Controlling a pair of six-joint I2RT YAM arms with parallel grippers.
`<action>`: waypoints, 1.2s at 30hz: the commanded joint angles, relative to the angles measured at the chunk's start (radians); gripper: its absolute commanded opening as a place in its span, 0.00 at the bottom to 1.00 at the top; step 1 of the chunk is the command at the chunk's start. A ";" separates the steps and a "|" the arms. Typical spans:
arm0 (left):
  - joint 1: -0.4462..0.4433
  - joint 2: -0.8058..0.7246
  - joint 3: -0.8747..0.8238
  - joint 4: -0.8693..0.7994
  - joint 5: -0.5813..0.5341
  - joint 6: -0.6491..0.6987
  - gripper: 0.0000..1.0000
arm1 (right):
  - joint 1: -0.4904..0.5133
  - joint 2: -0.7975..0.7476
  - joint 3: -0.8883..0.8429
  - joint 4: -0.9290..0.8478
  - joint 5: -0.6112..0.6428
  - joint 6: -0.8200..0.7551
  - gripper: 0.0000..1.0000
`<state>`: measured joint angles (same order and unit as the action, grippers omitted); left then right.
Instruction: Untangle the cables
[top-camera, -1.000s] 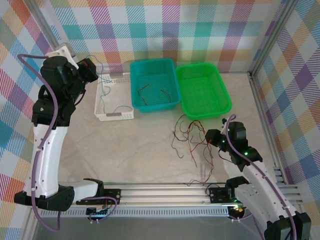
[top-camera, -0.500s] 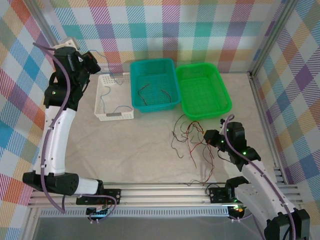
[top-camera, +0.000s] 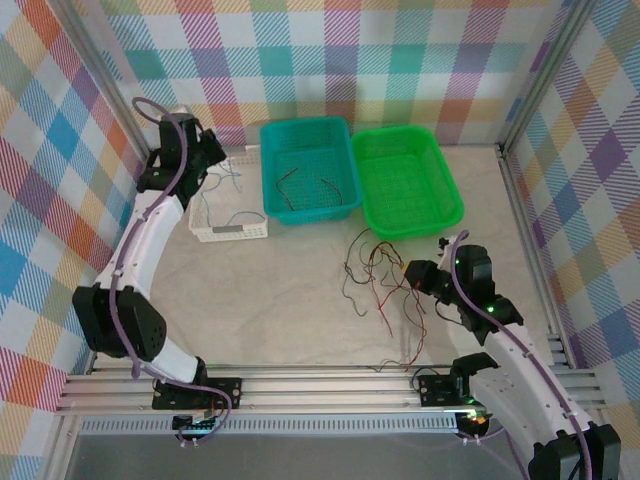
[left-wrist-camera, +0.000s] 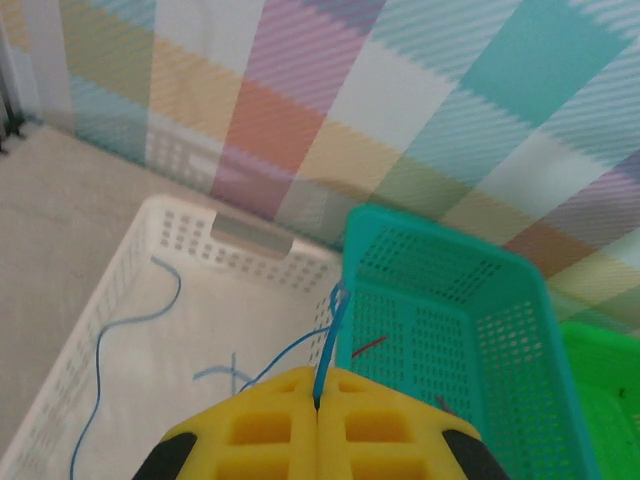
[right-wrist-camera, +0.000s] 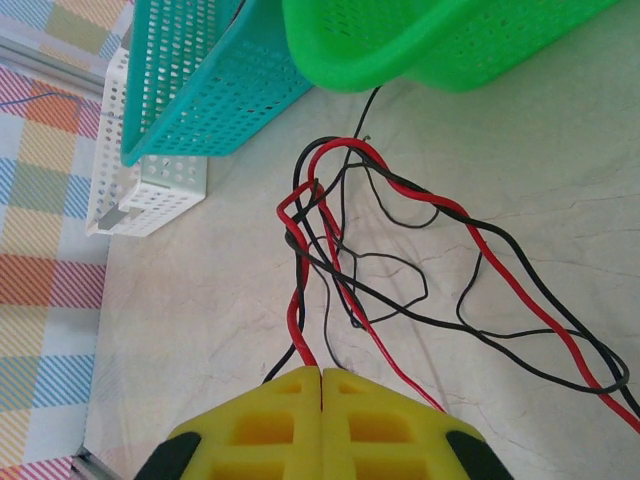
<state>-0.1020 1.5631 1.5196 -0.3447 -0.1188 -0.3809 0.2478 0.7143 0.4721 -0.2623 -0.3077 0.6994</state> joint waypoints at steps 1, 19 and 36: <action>0.014 0.059 -0.061 0.100 0.010 -0.051 0.00 | -0.007 -0.003 0.038 0.030 -0.042 0.004 0.00; 0.014 0.324 -0.083 0.033 0.009 -0.110 0.00 | -0.006 -0.058 0.068 0.015 -0.118 -0.001 0.00; 0.015 0.177 0.028 -0.135 0.095 -0.172 0.84 | -0.005 -0.012 0.139 0.050 -0.231 0.012 0.00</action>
<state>-0.1013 1.8332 1.4975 -0.4320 -0.0631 -0.5343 0.2478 0.6899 0.5655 -0.2623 -0.4774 0.7002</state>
